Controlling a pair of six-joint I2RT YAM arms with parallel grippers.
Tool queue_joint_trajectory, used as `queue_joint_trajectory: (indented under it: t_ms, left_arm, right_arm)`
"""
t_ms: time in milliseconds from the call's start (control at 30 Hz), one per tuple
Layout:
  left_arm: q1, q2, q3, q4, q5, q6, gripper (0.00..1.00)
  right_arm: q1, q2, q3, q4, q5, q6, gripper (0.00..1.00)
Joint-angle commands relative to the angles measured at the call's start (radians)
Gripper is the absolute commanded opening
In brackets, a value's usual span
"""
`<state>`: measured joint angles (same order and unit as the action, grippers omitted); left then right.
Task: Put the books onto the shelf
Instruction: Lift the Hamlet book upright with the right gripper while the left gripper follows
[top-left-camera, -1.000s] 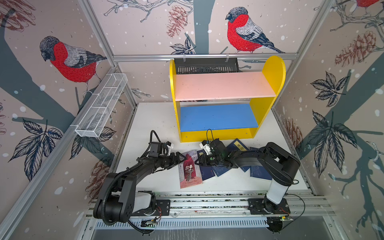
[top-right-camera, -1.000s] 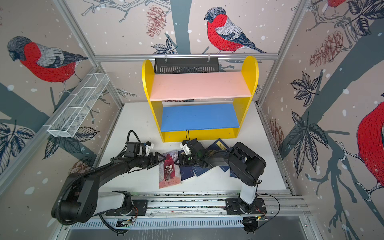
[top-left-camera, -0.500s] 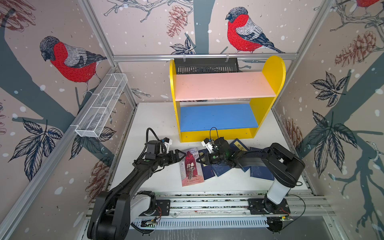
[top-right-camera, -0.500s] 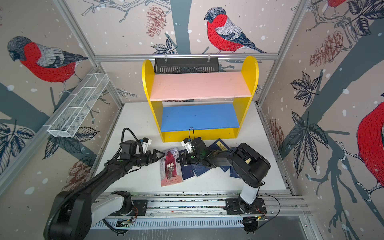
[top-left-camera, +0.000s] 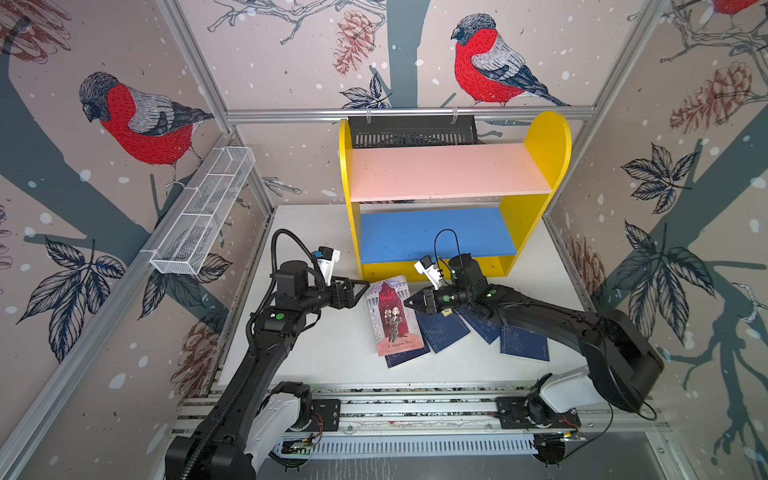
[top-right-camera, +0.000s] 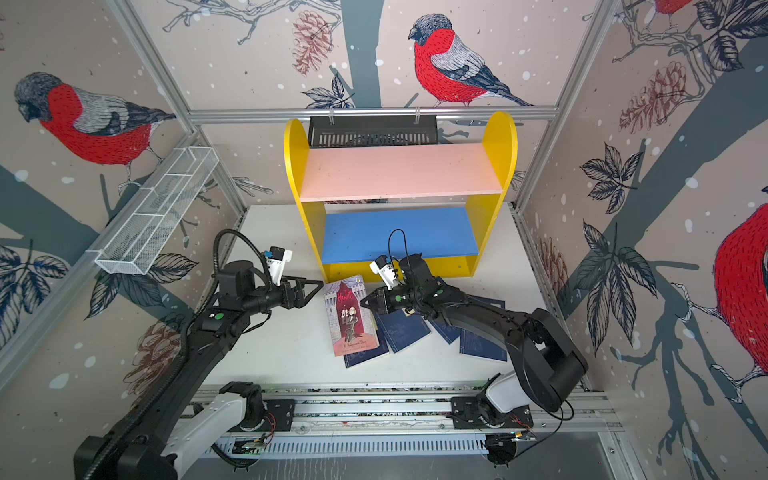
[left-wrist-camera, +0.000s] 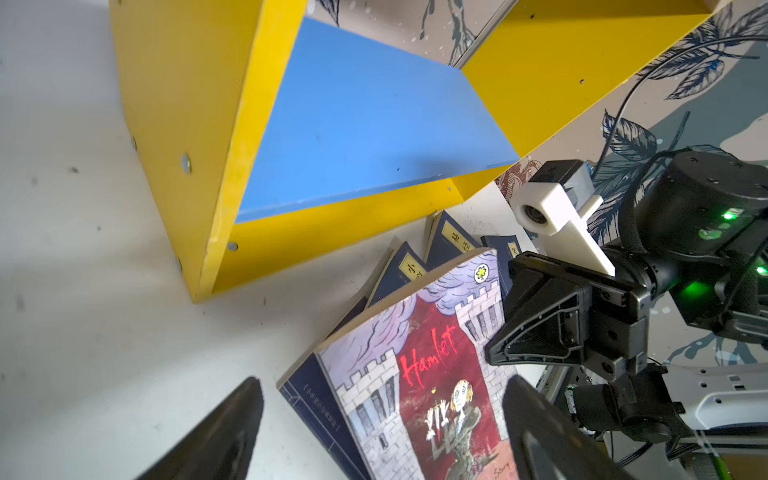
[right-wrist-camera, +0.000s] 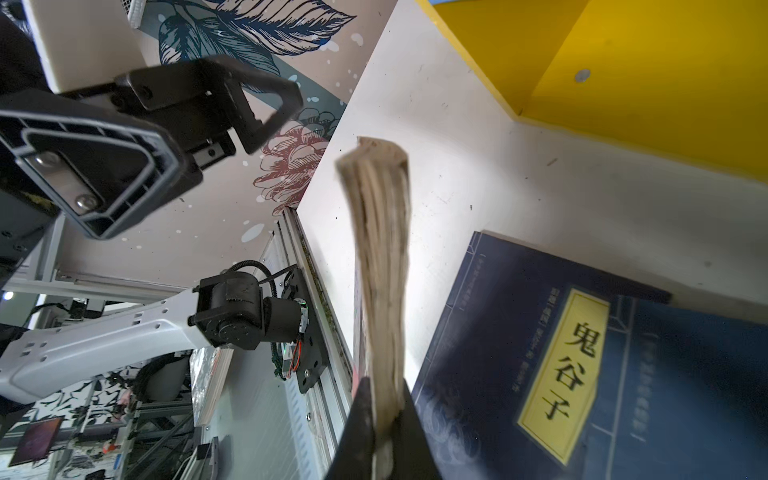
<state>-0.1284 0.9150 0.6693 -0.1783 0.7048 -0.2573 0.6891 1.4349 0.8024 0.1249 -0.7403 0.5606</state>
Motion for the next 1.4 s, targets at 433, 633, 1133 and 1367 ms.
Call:
queue_joint_trajectory:
  t_ms: [433,633,1133,1367]
  left_arm:
    - [-0.034,0.061,-0.031,0.168,0.451,-0.132,0.91]
    - [-0.077,0.090,-0.027,0.152,0.452,-0.098,0.89]
    - [-0.129,0.137,-0.020,0.346,0.566,-0.321,0.44]
    - [-0.129,0.127,-0.037,0.407,0.537,-0.391,0.00]
  right_arm:
    - [-0.149,-0.177,0.031,-0.068,-0.259,-0.065,0.02]
    - [-0.149,-0.215,0.009,0.062,-0.337,0.012,0.02]
    - [-0.124,-0.153,0.066,0.104,-0.358,0.019,0.02]
    - [-0.105,-0.101,0.087,0.117,-0.347,0.015,0.06]
